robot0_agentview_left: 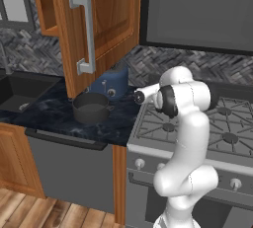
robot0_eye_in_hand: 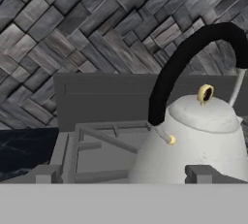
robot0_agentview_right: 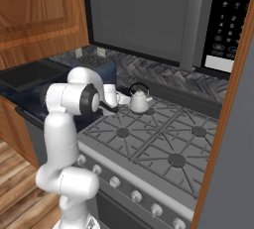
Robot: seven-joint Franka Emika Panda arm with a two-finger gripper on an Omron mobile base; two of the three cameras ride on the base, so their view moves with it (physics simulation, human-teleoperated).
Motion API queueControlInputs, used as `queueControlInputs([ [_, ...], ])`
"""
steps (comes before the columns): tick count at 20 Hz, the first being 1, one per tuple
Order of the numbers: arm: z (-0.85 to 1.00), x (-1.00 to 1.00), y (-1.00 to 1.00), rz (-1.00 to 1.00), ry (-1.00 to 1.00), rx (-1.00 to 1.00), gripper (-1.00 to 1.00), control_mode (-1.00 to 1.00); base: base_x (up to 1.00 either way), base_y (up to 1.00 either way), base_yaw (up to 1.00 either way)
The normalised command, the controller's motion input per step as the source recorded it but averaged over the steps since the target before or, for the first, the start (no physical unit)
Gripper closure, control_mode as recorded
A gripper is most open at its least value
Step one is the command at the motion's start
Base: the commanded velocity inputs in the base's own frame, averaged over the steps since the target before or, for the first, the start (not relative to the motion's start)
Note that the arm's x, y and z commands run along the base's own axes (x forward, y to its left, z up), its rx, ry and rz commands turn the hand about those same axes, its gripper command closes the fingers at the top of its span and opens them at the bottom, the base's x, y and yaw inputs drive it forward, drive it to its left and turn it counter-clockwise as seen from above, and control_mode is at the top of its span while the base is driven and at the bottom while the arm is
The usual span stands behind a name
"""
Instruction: Pick the kettle from the cabinet and place it on a stove burner. Then pick the pot from the counter and place it on another stove burner. Finally, turn both burners on.
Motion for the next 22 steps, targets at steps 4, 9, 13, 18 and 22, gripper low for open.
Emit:
queueControlInputs([
  [4, -0.22, 0.21, 0.0, -0.03, 0.0, 0.01, -1.0, -1.0, 0.0, 0.0, 0.0],
  [9, -0.22, 0.27, 0.0, -0.03, 0.0, 0.0, -1.0, -1.0, 0.0, 0.0, 0.0],
  [13, -0.23, 0.19, -0.02, -0.02, 0.0, 0.0, -1.0, -1.0, 0.0, 0.0, 0.0],
  [18, -0.25, 0.1, -0.09, 0.0, 0.0, 0.0, -1.0, -1.0, 0.0, 0.0, 0.0],
  [22, -0.3, -0.05, -0.15, -0.01, 0.0, 0.0, -1.0, -1.0, 0.0, 0.0, 0.0],
])
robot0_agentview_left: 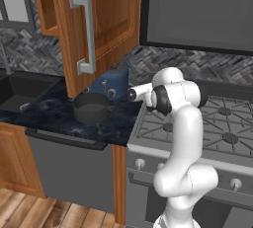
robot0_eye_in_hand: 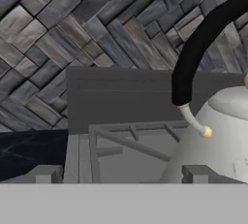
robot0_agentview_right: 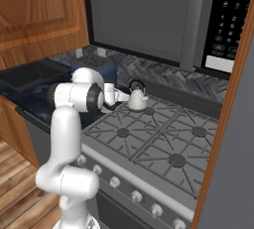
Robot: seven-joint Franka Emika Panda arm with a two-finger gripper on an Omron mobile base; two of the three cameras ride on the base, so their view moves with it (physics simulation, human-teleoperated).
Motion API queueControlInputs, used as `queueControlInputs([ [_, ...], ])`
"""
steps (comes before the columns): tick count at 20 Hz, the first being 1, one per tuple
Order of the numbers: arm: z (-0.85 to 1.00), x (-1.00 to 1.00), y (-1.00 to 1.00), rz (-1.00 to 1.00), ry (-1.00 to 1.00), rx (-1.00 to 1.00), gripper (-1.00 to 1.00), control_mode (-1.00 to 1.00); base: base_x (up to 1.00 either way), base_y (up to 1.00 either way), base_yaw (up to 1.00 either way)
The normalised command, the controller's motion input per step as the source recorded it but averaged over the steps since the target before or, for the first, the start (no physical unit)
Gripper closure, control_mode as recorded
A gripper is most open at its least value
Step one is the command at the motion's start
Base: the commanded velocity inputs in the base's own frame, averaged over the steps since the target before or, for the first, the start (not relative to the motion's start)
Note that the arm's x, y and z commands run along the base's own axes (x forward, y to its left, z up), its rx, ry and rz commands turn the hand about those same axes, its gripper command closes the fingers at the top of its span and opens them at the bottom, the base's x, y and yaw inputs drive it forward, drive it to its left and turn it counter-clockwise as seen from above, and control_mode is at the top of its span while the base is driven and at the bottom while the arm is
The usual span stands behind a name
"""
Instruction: Pick the kettle from the cabinet and place it on a stove burner. Then pick the pot from the counter and place it on another stove burner. Finally, turn both burners on.
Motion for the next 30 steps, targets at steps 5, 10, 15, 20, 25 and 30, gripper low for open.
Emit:
queueControlInputs([
  [5, -0.31, -0.3, -0.09, -0.02, -0.03, 0.0, -1.0, -1.0, 0.0, 0.0, 0.0],
  [10, -0.27, -0.25, -0.03, -0.01, -0.03, 0.0, -1.0, -1.0, 0.0, 0.0, 0.0],
  [15, -0.28, -0.02, -0.16, 0.0, -0.01, 0.0, -1.0, -1.0, 0.0, 0.0, 0.0],
  [20, -0.29, 0.0, -0.25, 0.0, -0.01, 0.0, -1.0, -1.0, 0.0, 0.0, 0.0],
  [25, -0.29, 0.0, -0.28, -0.01, 0.0, 0.0, -1.0, -1.0, 0.0, 0.0, 0.0],
  [30, -0.25, 0.0, -0.35, -0.04, 0.0, 0.01, -1.0, -1.0, 0.0, 0.0, 0.0],
])
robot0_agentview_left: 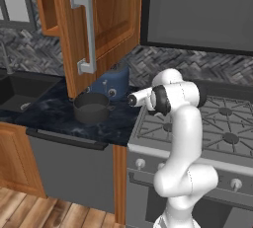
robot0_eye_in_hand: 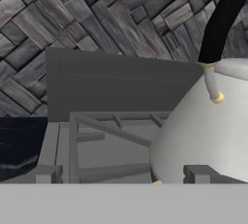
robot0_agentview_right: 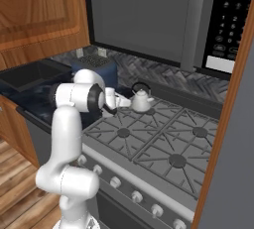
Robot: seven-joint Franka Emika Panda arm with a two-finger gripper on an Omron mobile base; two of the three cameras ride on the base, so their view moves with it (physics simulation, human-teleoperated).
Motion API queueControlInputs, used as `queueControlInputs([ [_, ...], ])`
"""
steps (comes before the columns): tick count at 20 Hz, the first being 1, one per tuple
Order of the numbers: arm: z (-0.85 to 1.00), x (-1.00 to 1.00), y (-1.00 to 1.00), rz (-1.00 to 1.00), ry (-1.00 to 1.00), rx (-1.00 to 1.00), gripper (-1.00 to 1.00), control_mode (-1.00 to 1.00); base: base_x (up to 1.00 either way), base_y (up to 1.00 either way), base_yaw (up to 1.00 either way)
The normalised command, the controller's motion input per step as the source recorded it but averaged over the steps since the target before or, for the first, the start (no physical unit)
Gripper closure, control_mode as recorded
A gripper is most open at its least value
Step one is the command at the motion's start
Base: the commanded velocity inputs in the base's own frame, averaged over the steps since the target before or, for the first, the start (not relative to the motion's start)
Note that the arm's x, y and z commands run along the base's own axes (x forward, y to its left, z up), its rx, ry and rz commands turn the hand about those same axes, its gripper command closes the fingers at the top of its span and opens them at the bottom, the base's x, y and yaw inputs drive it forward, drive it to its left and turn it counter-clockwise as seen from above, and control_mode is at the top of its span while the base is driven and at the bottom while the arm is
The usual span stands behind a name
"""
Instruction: Pick the kettle from the cabinet and place it on a stove burner. Then pick the pot from the counter and place it on another stove burner. Finally, turn both burners on.
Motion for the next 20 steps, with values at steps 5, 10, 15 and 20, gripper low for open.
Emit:
queueControlInputs([
  [5, -0.24, 0.0, -0.37, -0.04, 0.0, 0.01, -1.0, -1.0, 0.0, 0.0, 0.0],
  [10, -0.27, 0.0, -0.38, -0.02, 0.0, 0.0, -1.0, -1.0, 0.0, 0.0, 0.0],
  [15, -0.29, 0.0, -0.35, -0.02, 0.0, 0.0, -1.0, -1.0, 0.0, 0.0, 0.0],
  [20, -0.33, 0.0, -0.36, -0.04, 0.0, 0.01, -1.0, -1.0, 0.0, 0.0, 0.0],
])
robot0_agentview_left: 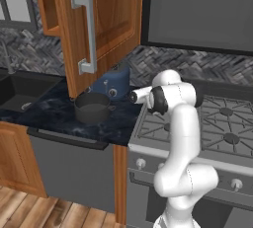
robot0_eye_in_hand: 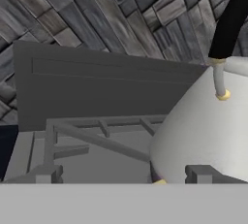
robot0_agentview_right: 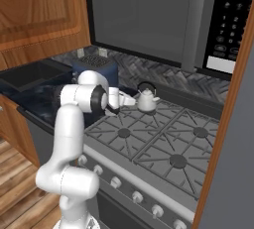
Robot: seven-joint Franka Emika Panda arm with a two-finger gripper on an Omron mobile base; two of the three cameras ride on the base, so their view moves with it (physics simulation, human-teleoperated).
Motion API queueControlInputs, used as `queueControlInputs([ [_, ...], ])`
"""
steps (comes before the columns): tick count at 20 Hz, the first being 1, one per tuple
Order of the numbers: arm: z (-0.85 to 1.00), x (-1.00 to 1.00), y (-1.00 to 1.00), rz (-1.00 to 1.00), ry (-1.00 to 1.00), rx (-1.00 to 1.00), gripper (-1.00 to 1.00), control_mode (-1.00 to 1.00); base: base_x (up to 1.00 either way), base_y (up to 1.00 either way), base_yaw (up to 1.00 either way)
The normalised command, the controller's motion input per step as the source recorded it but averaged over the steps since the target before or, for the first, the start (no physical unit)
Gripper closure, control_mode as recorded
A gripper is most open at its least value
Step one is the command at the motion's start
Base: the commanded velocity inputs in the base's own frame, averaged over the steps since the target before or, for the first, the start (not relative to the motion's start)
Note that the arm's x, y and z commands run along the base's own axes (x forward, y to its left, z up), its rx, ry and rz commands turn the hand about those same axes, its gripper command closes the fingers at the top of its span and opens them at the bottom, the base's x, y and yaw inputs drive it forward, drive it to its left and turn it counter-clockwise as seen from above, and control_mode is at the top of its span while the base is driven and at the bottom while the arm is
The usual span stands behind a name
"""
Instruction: Pick the kettle from the cabinet and place it on a stove burner. Then pick the pot from the counter and place it on another stove burner. Finally, turn both burners on.
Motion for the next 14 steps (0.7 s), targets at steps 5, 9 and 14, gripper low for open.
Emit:
queueControlInputs([
  [5, -0.34, 0.0, -0.34, -0.05, 0.0, 0.01, -1.0, -1.0, 0.0, 0.0, 0.0],
  [9, -0.35, -0.04, -0.32, -0.05, 0.0, 0.01, -1.0, -1.0, 0.0, 0.0, 0.0],
  [14, -0.24, -0.18, -0.21, -0.05, -0.01, 0.0, -1.0, -1.0, 0.0, 0.0, 0.0],
])
